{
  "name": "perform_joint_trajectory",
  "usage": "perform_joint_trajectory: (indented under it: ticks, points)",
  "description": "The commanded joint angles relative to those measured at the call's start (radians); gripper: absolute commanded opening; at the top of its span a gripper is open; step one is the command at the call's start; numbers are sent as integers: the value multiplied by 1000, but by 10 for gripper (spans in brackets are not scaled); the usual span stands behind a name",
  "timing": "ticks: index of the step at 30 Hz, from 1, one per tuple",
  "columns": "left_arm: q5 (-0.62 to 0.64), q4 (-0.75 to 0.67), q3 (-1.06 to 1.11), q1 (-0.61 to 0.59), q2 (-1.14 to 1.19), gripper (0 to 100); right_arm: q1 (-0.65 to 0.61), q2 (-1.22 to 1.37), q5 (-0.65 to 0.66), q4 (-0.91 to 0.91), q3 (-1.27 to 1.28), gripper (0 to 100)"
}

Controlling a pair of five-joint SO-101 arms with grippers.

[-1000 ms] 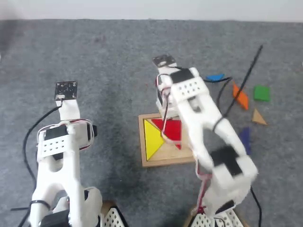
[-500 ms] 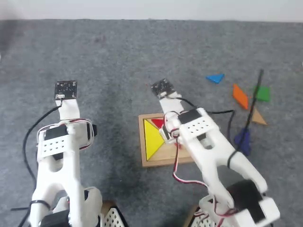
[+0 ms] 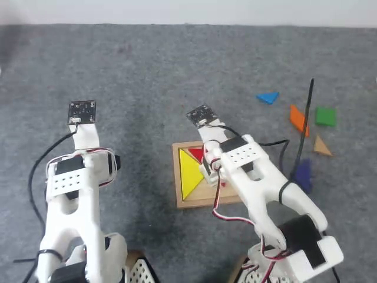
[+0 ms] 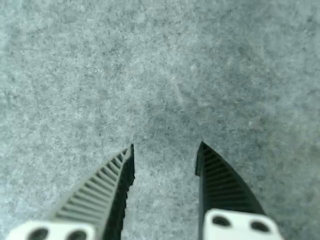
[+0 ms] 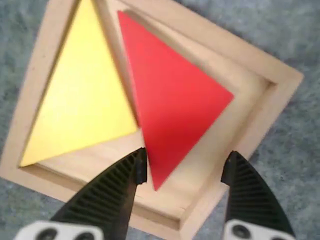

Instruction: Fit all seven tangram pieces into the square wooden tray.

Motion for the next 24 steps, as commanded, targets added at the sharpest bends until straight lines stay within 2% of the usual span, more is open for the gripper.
perform_joint_trajectory:
  ticks: [1, 17, 24]
  points:
    - [-9, -14, -2, 6, -26, 203, 44, -2, 29, 19, 3, 245]
    - [-11, -14, -2, 6, -26, 203, 79, -12, 26, 36, 3, 245]
    - [-11, -15, -2, 8, -26, 203, 125, -2, 25, -56, -2, 245]
